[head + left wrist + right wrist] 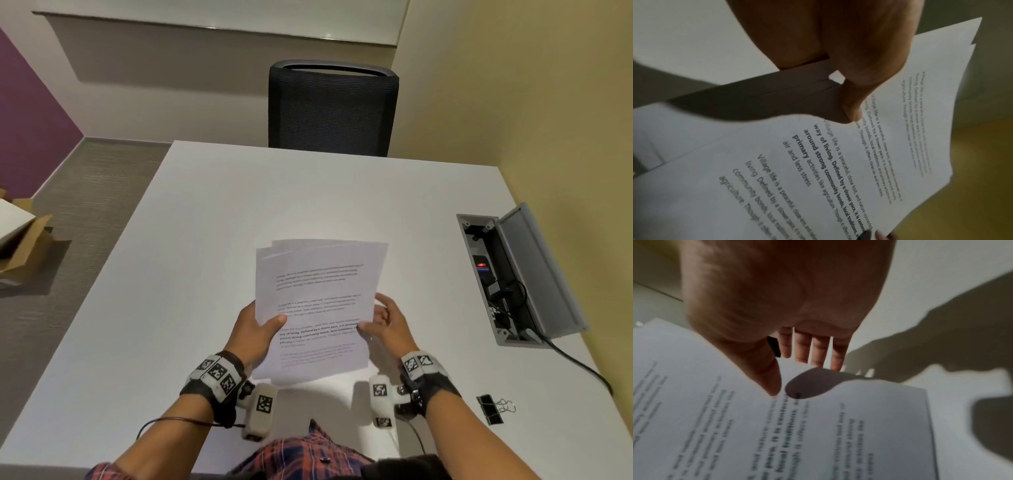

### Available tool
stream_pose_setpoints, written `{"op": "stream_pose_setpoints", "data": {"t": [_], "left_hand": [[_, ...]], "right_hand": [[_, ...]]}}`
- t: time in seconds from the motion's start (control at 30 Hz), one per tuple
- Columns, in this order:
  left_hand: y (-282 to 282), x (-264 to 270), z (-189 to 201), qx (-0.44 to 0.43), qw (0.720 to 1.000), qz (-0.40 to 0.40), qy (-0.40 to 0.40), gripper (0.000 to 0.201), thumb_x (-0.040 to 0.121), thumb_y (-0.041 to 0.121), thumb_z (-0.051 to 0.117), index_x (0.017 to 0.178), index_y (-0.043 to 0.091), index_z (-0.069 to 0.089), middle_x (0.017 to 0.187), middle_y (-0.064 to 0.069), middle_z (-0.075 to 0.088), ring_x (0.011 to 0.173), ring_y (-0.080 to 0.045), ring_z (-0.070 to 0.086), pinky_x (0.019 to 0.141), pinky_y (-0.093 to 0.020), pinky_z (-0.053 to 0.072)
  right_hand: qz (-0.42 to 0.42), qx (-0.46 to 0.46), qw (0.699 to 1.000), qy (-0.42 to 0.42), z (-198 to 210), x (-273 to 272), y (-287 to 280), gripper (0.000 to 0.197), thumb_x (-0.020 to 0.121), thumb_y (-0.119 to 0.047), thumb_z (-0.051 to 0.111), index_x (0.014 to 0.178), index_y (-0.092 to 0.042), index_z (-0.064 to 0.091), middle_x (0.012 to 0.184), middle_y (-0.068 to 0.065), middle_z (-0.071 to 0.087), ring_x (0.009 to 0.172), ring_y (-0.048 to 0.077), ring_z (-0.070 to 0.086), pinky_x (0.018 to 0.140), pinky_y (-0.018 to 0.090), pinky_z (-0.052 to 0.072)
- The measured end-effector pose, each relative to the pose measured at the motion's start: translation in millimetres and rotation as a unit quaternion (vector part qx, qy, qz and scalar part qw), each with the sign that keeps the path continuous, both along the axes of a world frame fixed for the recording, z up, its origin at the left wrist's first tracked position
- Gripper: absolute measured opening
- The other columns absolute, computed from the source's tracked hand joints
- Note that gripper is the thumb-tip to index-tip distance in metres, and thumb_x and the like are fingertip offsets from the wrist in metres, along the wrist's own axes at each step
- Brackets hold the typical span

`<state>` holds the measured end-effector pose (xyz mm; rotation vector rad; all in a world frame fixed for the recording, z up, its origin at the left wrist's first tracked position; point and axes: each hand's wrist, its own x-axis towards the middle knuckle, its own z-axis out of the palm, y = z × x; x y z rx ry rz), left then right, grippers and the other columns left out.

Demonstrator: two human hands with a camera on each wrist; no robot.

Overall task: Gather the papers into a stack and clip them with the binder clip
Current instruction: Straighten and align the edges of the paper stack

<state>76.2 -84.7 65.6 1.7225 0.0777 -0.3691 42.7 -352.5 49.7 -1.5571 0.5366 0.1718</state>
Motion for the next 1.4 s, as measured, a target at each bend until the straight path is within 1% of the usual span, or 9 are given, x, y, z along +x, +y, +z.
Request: {"op": "stream_pose_setpoints", "data": {"t": [0.13,0.3,0.43,0.57,0.7,0.87,1.1,1.17,1.4], "left_hand": [[-9,6,26,0.003,0.997,-0.053,-0.053,0.028,0.09,0.009,0.063,0.105,0.032,0.063,0.095,0.029,0.072,0.094,0.003,0.068,0.073,-0.014,0.053],[-13,13,44,0.0,0.993,-0.046,-0.105,0.024,0.089,0.014,0.064,0.111,0.025,0.063,0.101,0.017,0.073,0.097,0.001,0.067,0.075,-0.016,0.054],[-17,13,55,-0.021,0.989,-0.012,-0.148,0.031,0.083,0.016,0.072,0.109,0.026,0.06,0.106,0.013,0.066,0.095,0.008,0.064,0.074,-0.012,0.051],[-27,5,46,-0.052,0.991,-0.014,-0.125,0.04,0.075,0.024,0.071,0.111,0.028,0.053,0.109,0.002,0.063,0.099,-0.001,0.062,0.083,-0.023,0.054],[-37,-6,28,-0.062,0.993,0.047,-0.092,0.055,0.07,0.034,0.075,0.117,0.011,0.057,0.112,-0.011,0.068,0.106,-0.021,0.065,0.091,-0.038,0.054],[-42,-4,36,-0.082,0.989,0.084,-0.095,0.045,0.075,0.022,0.069,0.115,0.003,0.06,0.109,-0.013,0.07,0.099,-0.019,0.068,0.083,-0.032,0.057],[-39,-4,40,-0.05,0.983,0.094,-0.149,0.038,0.075,0.009,0.06,0.109,0.025,0.052,0.107,0.002,0.06,0.098,-0.003,0.058,0.084,-0.019,0.048],[-40,-8,34,-0.08,0.983,0.116,-0.12,0.038,0.078,0.006,0.06,0.113,0.017,0.05,0.109,-0.005,0.061,0.1,-0.01,0.061,0.086,-0.024,0.051],[-56,-11,35,-0.136,0.977,0.147,-0.078,0.035,0.09,-0.011,0.045,0.109,0.018,0.052,0.103,-0.002,0.063,0.084,0.006,0.064,0.073,-0.012,0.05]], "right_hand": [[-0.02,0.003,0.996,-0.088,44,18,4,0.033,0.08,0.01,0.067,0.103,-0.012,0.063,0.103,0.007,0.072,0.096,0.025,0.07,0.085,0.036,0.058],[-0.035,-0.018,0.984,-0.174,71,15,4,0.028,0.082,0.009,0.065,0.102,-0.011,0.061,0.095,-0.002,0.07,0.079,-0.003,0.07,0.067,0.013,0.056],[-0.024,-0.057,0.972,-0.225,72,5,0,0.041,0.08,0.01,0.067,0.102,-0.023,0.058,0.102,0.003,0.067,0.095,0.014,0.066,0.08,0.021,0.056],[-0.029,-0.053,0.982,-0.179,54,-4,6,0.053,0.077,0.015,0.064,0.109,-0.024,0.051,0.104,0.003,0.061,0.101,0.019,0.06,0.078,0.017,0.056],[-0.076,-0.064,0.985,-0.142,40,-10,17,0.038,0.081,0.014,0.059,0.107,-0.014,0.056,0.098,0.004,0.065,0.094,0.02,0.062,0.081,0.022,0.057],[-0.084,-0.056,0.981,-0.168,48,-9,17,0.04,0.081,0.015,0.058,0.097,-0.021,0.057,0.092,-0.003,0.066,0.086,0.011,0.064,0.067,0.009,0.054],[-0.053,-0.055,0.988,-0.134,38,-11,8,0.051,0.077,0.014,0.061,0.118,-0.014,0.05,0.111,0.01,0.062,0.103,0.023,0.059,0.086,0.031,0.052],[-0.061,-0.042,0.99,-0.123,32,-13,11,0.048,0.079,0.014,0.06,0.119,-0.011,0.05,0.11,0.011,0.061,0.101,0.022,0.058,0.081,0.024,0.05],[-0.105,-0.033,0.985,-0.132,31,-7,33,0.04,0.079,0.018,0.054,0.11,-0.006,0.056,0.093,-0.001,0.063,0.086,0.009,0.06,0.063,0.006,0.051]]}}
